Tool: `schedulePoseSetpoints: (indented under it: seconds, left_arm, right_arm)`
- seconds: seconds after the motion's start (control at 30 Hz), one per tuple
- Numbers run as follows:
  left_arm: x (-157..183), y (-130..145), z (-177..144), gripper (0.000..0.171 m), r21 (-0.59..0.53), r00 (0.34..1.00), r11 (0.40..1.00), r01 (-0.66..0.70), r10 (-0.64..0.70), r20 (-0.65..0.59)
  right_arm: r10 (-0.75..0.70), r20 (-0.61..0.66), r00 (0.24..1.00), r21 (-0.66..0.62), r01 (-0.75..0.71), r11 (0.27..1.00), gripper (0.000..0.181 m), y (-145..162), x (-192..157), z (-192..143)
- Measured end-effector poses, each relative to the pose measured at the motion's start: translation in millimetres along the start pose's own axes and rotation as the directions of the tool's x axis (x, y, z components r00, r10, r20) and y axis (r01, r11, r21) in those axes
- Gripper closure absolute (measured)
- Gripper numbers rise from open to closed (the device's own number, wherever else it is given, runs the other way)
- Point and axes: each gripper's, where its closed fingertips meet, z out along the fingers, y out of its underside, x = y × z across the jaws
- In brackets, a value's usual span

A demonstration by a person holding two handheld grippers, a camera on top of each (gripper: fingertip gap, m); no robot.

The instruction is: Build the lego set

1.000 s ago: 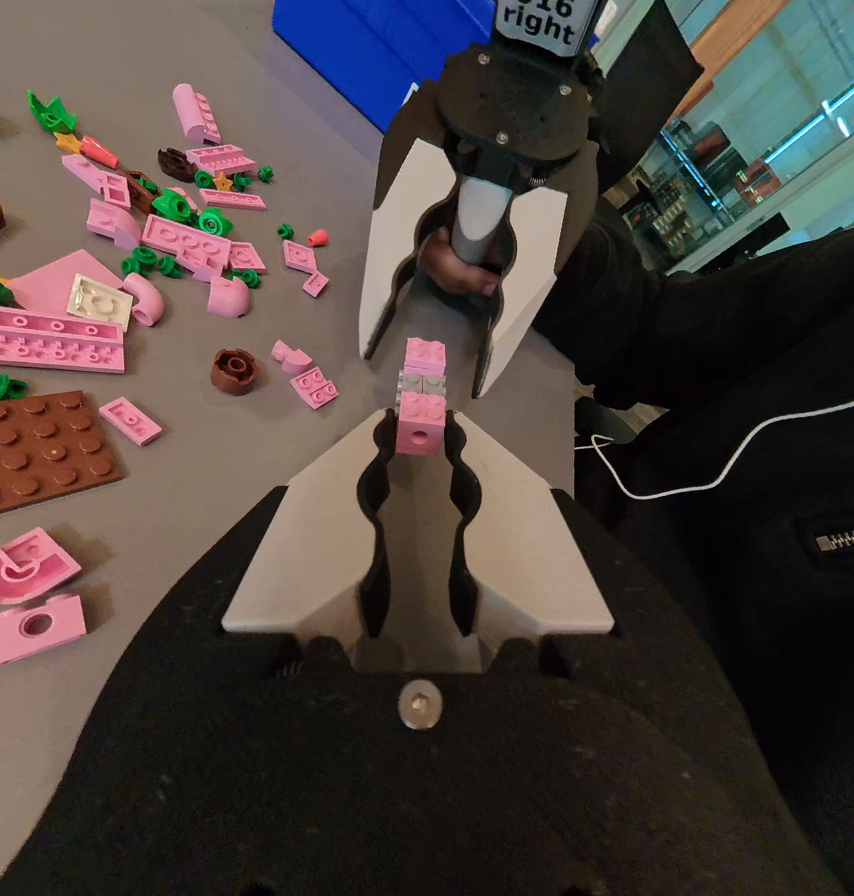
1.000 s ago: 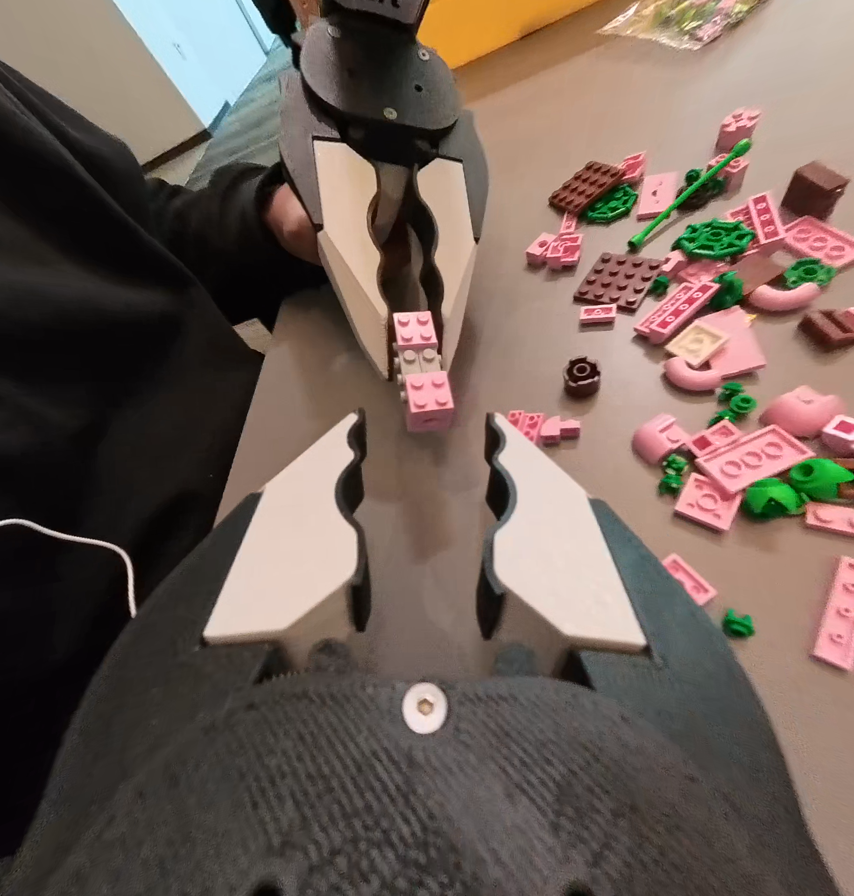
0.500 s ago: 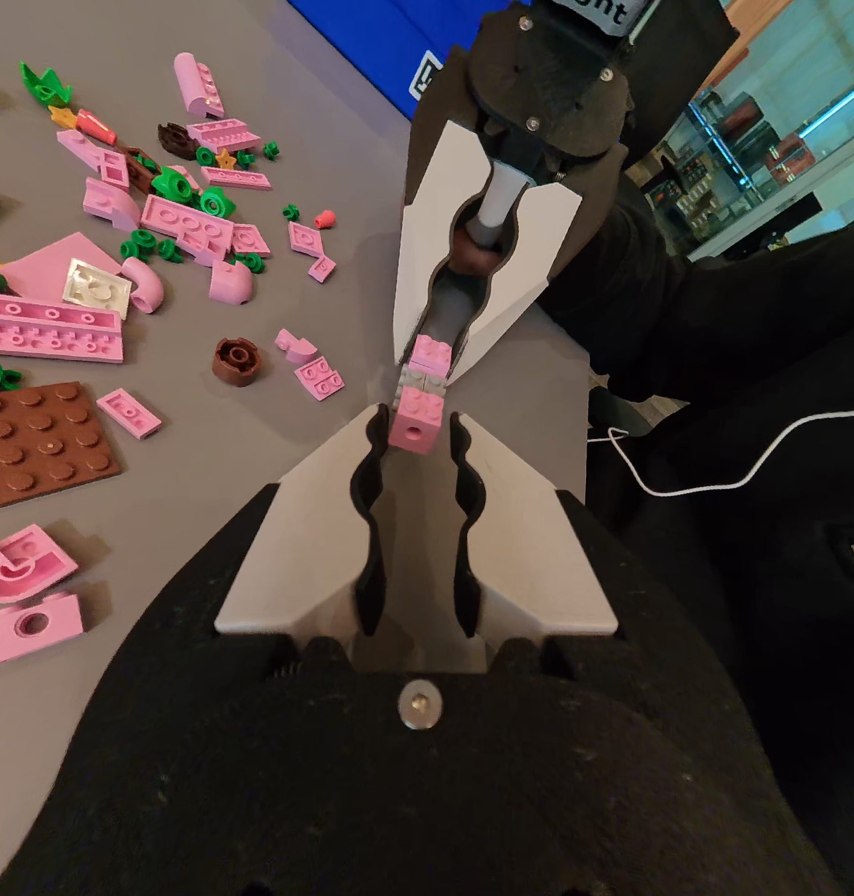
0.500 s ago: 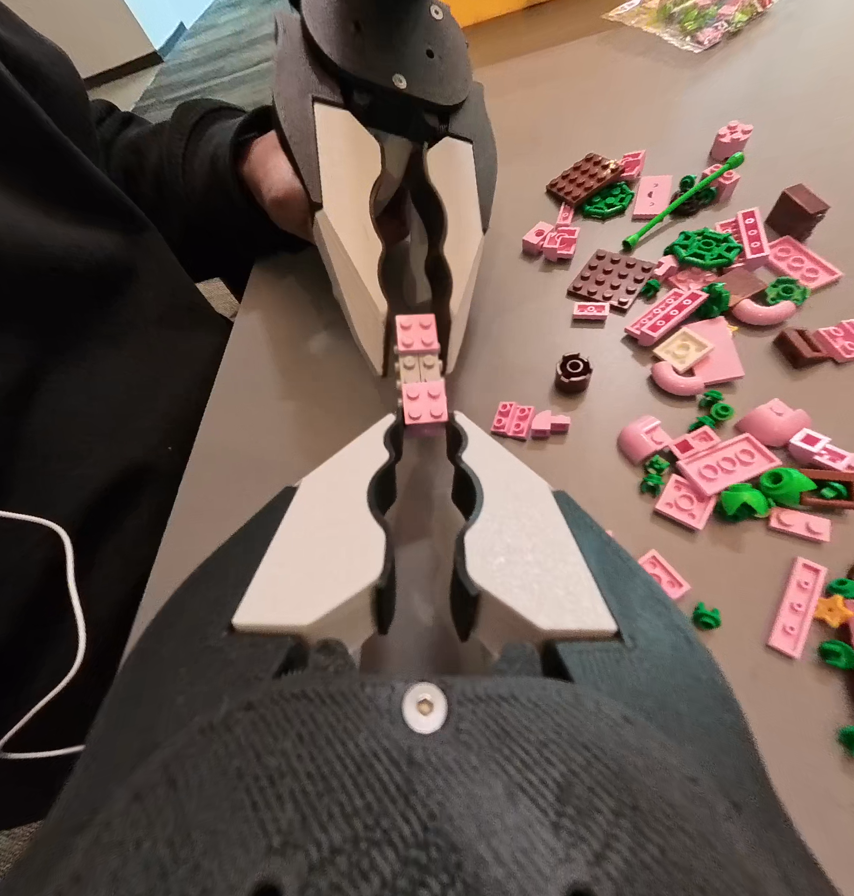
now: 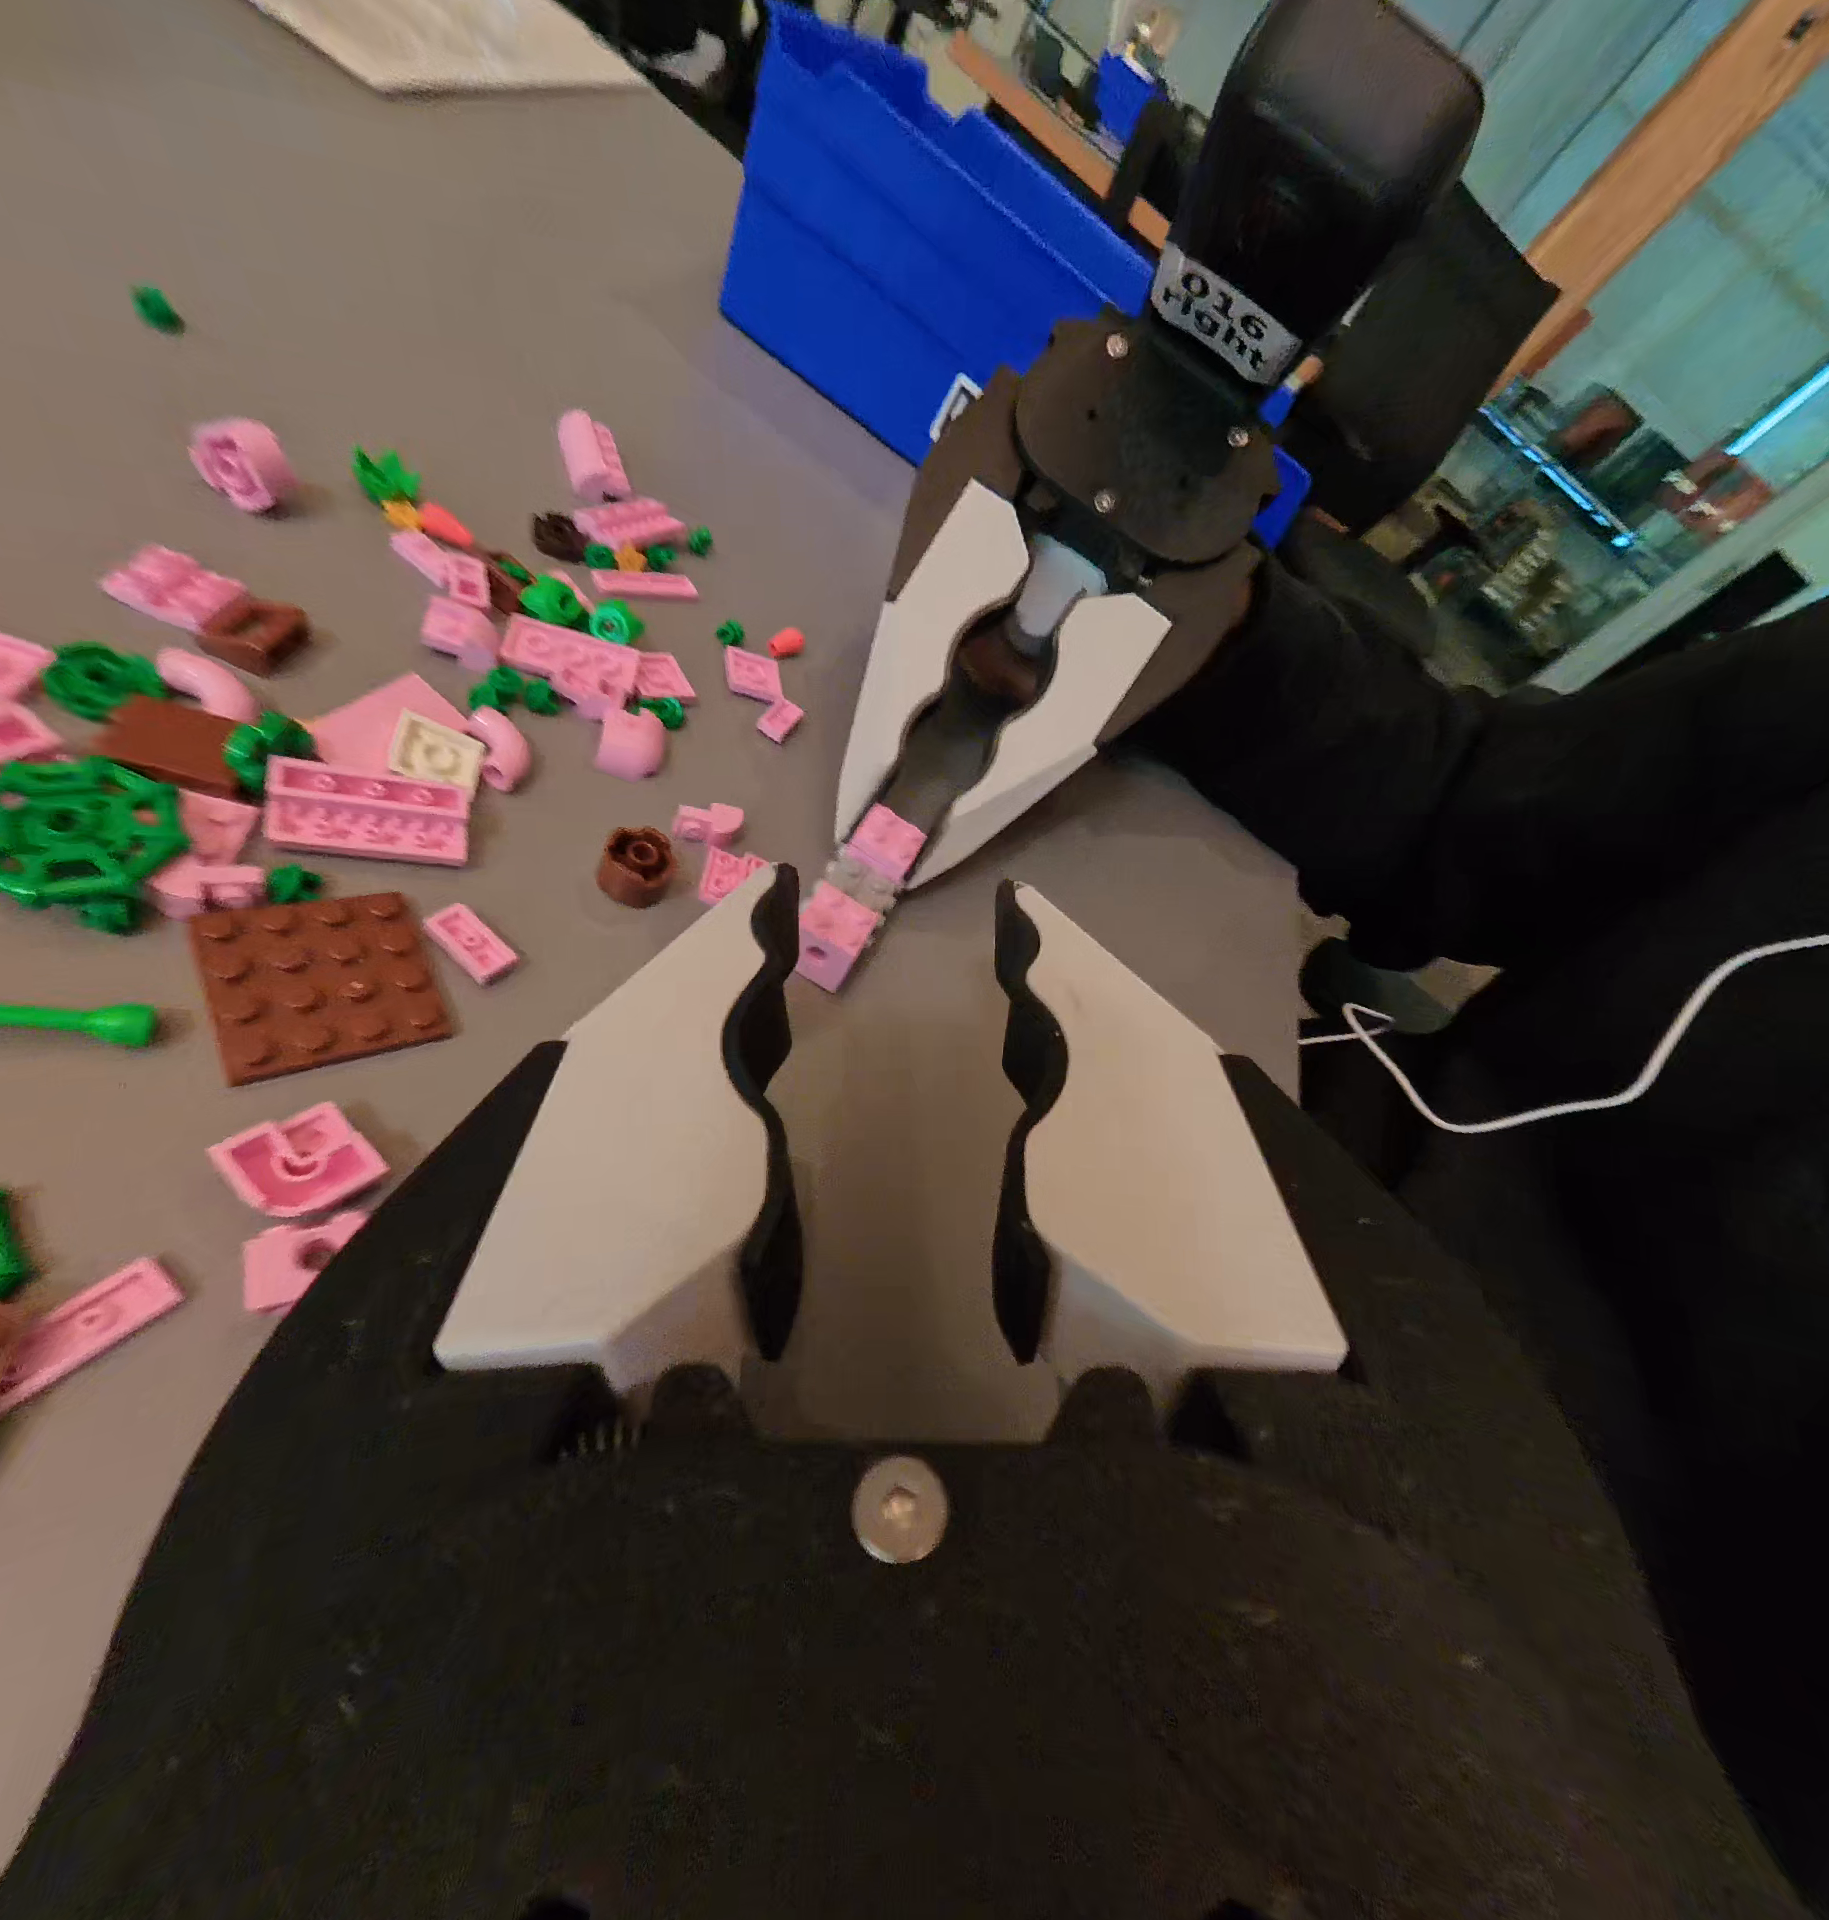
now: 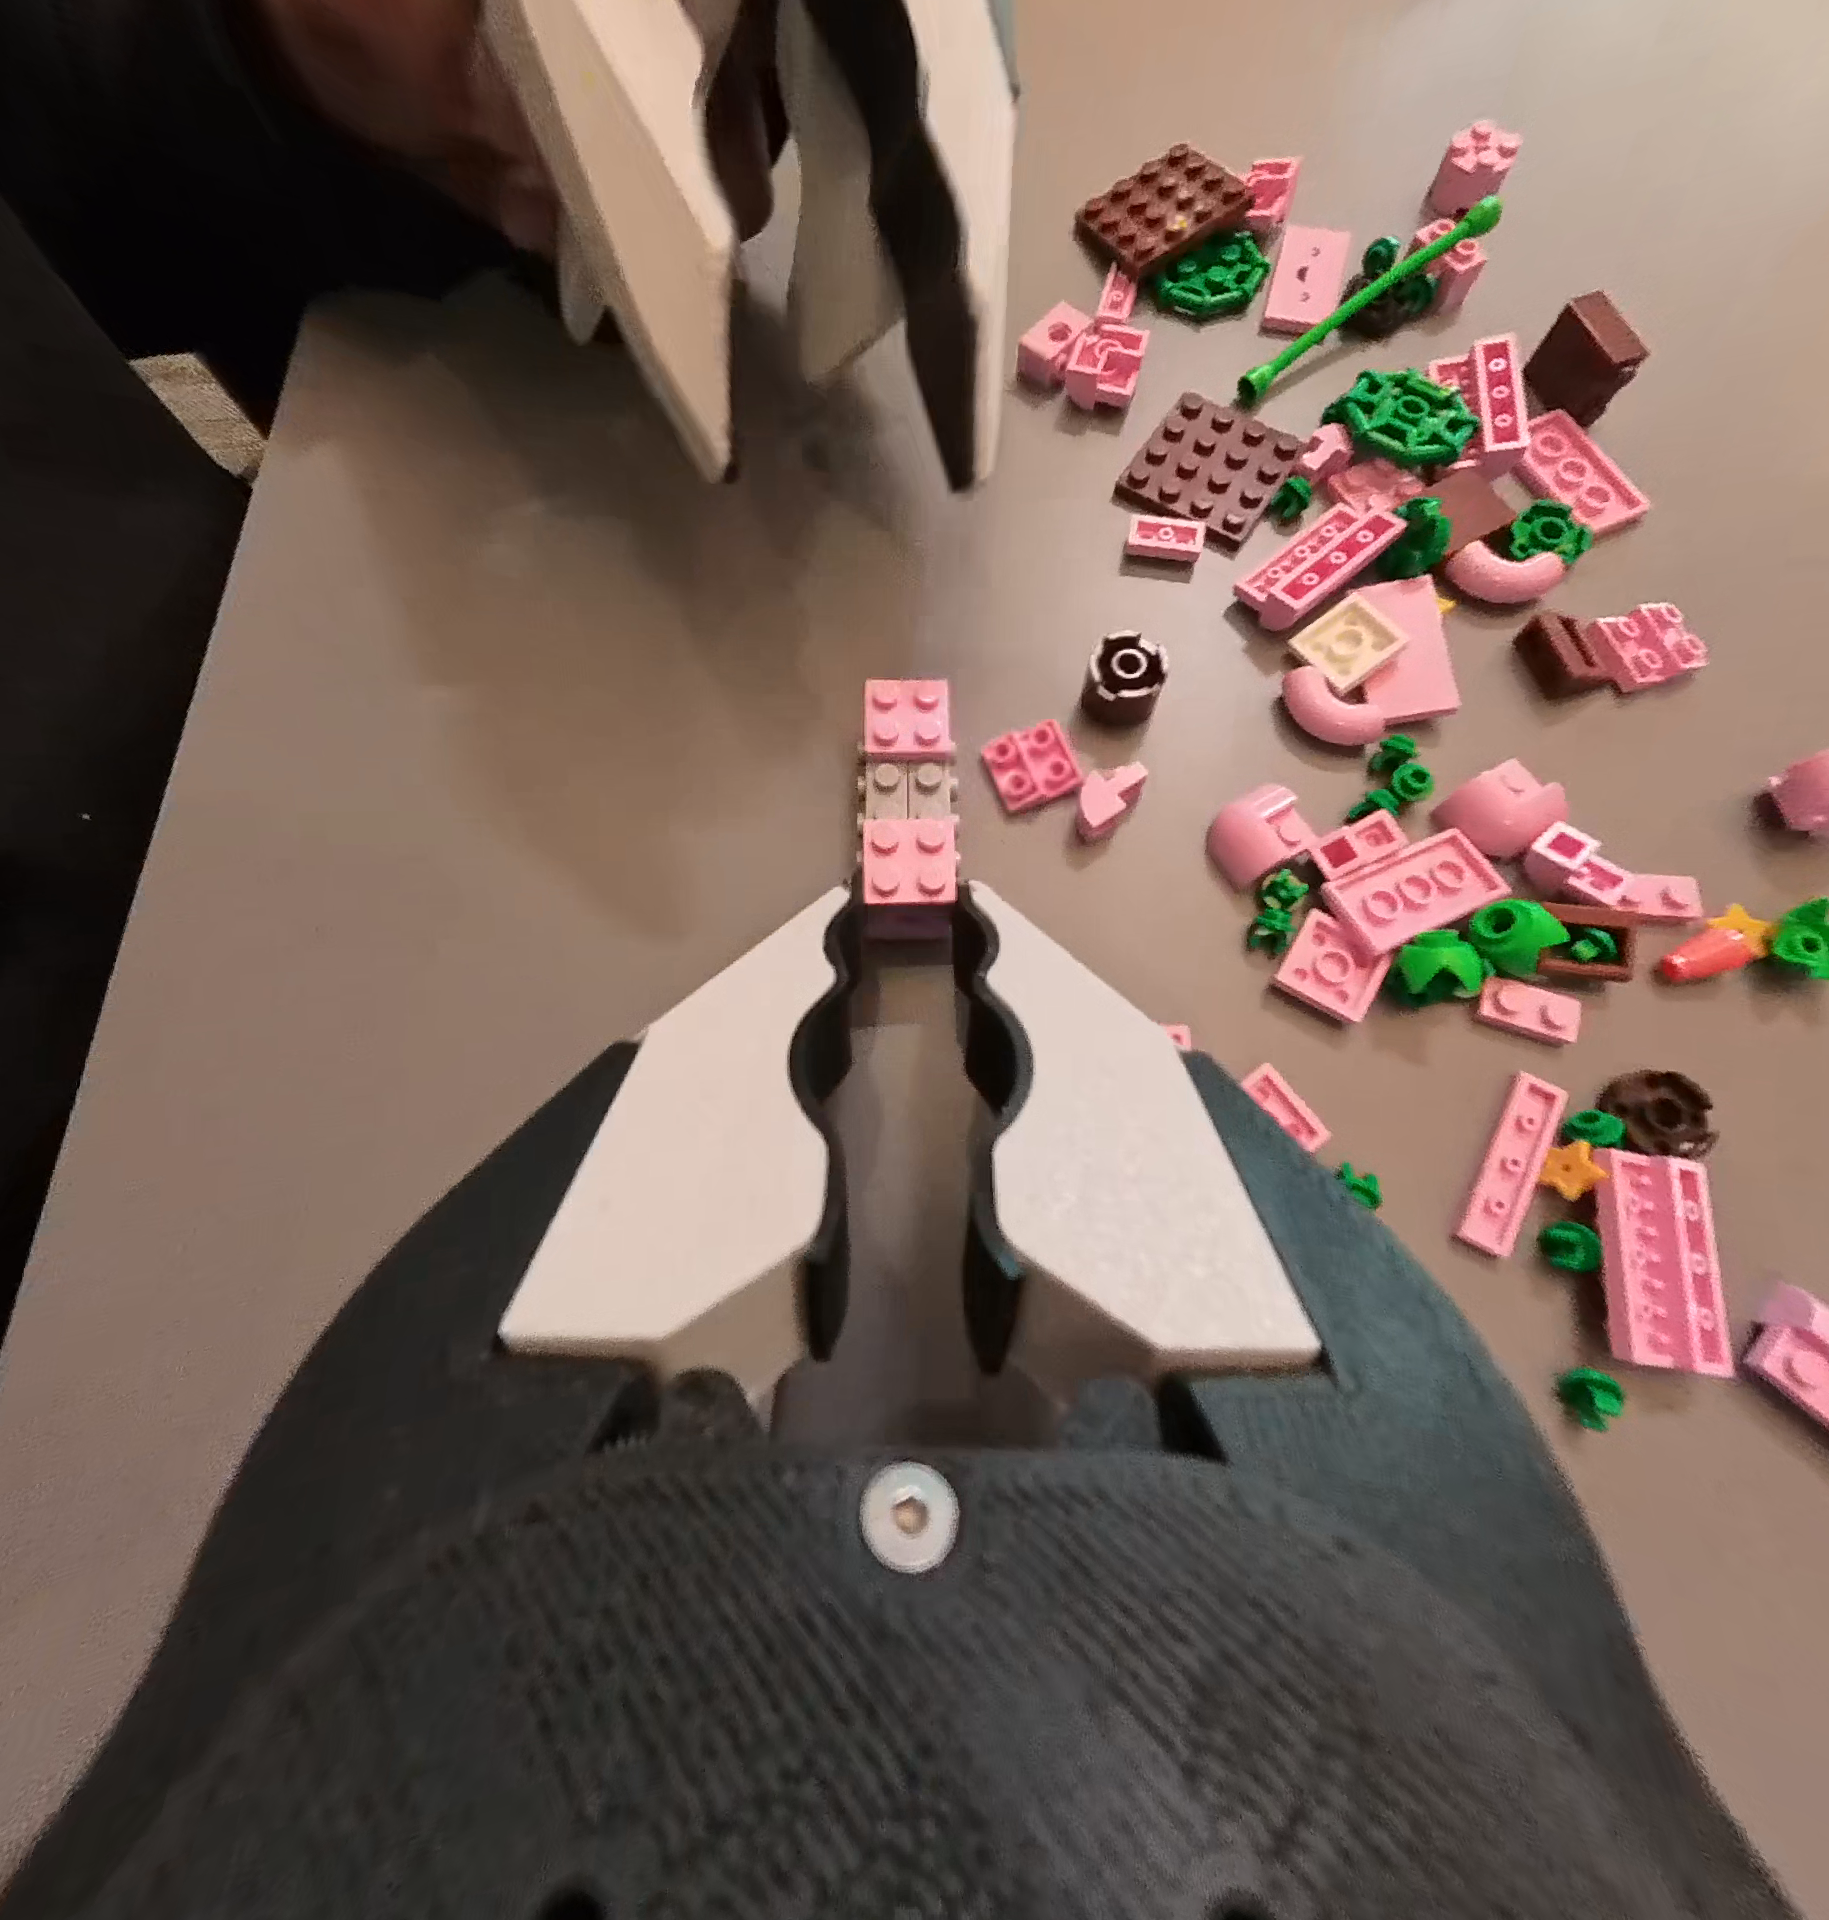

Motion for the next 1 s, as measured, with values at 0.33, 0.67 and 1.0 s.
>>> schedulePoseSetpoints:
  seconds: [0.33, 0.67, 1.0]
  left_arm:
    - [-10.0, -9.5, -9.1, 0.136, 0.055, 0.992, 0.996, -0.075, 0.069, 0.104]
    - [-10.1, -9.0, -8.5, 0.136, 0.052, 0.993, 0.996, -0.069, 0.064, 0.101]
    - [-10.3, -7.9, -7.4, 0.138, 0.044, 0.993, 0.997, -0.069, 0.064, 0.103]
  right_arm:
    - [-0.092, -0.015, 0.996, -0.019, 0.091, 0.996, 0.167, 1.4, -4.1, -1.3]
    - [-0.137, 0.058, 0.989, -0.038, 0.139, 0.990, 0.166, 6.4, -19.0, -3.5]
    - [-0.104, 0.113, 0.988, 0.028, 0.101, 0.994, 0.153, -3.5, -26.3, -11.2]
